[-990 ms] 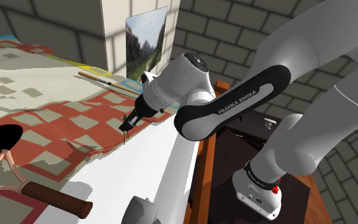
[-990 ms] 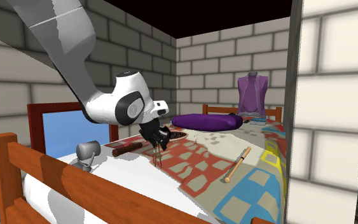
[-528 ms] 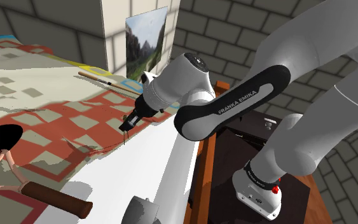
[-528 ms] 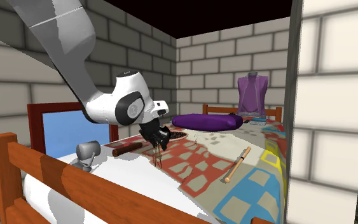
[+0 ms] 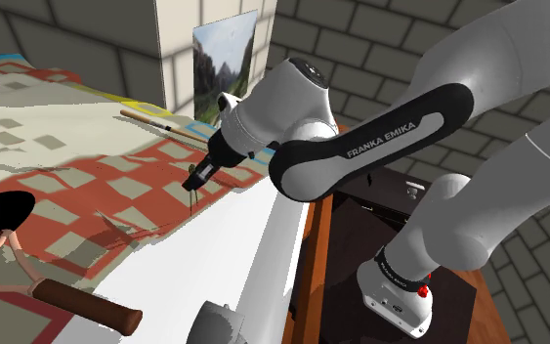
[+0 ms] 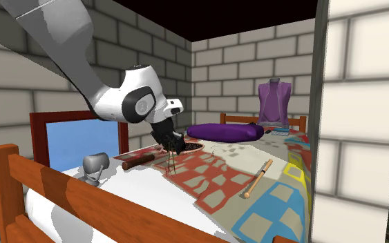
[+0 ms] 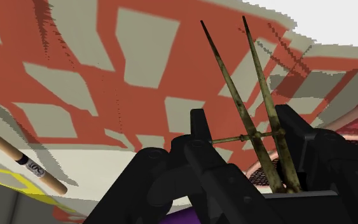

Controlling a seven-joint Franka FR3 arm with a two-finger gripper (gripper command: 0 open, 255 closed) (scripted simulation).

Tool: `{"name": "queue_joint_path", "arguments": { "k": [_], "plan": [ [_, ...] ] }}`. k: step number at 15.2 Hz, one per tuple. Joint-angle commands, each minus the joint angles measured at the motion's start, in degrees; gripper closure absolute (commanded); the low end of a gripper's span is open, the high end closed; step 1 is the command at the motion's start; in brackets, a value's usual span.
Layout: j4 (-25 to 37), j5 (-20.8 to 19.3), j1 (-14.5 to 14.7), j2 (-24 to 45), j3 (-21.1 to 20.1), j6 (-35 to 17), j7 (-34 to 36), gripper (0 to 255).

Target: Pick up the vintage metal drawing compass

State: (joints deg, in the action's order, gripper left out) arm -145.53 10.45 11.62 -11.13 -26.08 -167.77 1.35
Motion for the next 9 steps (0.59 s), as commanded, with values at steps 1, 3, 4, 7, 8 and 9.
{"name": "queue_joint_path", "arguments": {
  "k": [1,3,4,7,8,9],
  "plan": [
    [0.7,0.64,0.39,-1.22,0.49,1.92,-0.48,255],
    [1.39,1.09,0.67,-2.37,0.9,3.72,-0.8,255],
    [1.75,1.27,0.79,-2.91,1.09,4.61,-0.93,255],
    [2.9,1.67,1.04,-4.45,1.62,7.26,-1.21,255],
    [2.95,1.7,1.06,-4.54,1.65,7.39,-1.23,255],
    [2.96,1.69,1.05,-4.53,1.65,7.39,-1.23,255]
  ]
}}
